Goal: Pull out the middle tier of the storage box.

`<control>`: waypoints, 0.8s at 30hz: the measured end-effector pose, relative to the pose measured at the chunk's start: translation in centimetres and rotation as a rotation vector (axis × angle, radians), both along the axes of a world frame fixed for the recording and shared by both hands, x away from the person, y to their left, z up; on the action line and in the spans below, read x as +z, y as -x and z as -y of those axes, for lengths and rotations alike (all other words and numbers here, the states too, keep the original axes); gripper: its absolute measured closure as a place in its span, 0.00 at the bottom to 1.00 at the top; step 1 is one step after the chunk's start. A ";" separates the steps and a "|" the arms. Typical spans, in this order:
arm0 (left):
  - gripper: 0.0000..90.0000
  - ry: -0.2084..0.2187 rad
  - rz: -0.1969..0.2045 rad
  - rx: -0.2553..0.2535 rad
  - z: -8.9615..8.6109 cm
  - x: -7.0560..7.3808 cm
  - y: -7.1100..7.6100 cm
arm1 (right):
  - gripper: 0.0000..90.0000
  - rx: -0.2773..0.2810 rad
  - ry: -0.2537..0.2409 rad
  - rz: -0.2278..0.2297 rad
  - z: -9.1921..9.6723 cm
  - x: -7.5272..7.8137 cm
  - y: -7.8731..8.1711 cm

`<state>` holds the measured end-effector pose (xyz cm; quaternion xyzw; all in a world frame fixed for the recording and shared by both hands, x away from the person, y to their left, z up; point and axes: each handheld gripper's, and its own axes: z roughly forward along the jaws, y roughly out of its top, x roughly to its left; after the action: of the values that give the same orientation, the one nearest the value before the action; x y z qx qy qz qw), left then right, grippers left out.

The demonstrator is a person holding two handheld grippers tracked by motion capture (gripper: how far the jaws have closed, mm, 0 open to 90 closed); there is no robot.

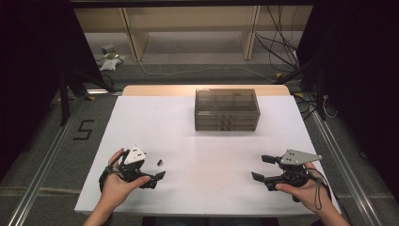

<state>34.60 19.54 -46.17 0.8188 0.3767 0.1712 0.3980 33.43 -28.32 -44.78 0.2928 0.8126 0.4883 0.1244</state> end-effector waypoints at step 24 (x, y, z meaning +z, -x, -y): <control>0.00 0.010 0.025 0.018 0.0 0.1 -1.1 | 0.50 -0.036 0.335 0.320 -5.1 0.0 -3.2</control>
<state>35.68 19.54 -46.07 0.8111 0.3801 0.1830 0.4051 36.61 -23.24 -44.74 0.2016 0.8469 0.3844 0.3072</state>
